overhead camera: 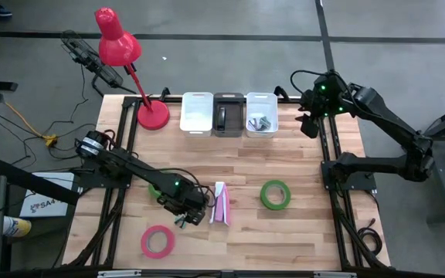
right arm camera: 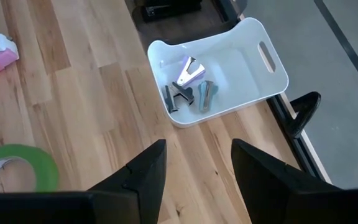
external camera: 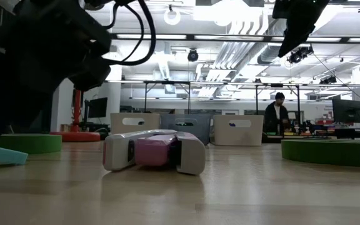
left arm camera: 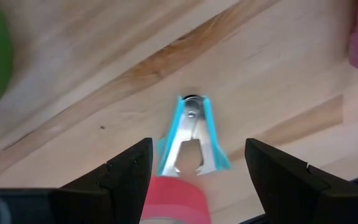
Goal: Pick and place Stapler, Stapler remover, tape
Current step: Put the light blue staple into the right white bin
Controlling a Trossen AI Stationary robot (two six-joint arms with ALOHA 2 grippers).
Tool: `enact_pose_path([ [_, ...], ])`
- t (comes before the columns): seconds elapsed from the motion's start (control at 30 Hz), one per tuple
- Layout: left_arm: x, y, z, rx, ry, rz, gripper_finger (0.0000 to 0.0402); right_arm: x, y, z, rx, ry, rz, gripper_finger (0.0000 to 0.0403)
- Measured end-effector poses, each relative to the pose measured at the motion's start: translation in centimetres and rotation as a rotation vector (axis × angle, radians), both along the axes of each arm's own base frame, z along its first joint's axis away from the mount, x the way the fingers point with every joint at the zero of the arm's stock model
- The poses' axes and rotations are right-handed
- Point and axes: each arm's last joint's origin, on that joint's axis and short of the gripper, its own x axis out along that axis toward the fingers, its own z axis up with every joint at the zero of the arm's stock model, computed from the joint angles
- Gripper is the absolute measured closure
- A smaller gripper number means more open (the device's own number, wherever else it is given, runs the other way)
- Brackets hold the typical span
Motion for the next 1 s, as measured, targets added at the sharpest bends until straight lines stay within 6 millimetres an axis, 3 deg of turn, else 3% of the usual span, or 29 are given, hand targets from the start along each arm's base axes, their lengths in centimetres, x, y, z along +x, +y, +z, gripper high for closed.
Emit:
enact_pose_path([
  [0.57,-0.1,0.0,0.0,-0.003,0.008,-0.005,0.0152,0.0,0.1,-0.1,0.015,-0.001,0.020,0.0231],
  [1.0,0.6,-0.4,-1.9,-0.037,0.037,-0.039,0.0152,-0.1,0.2,-0.1,0.014,0.016,0.038,0.0231],
])
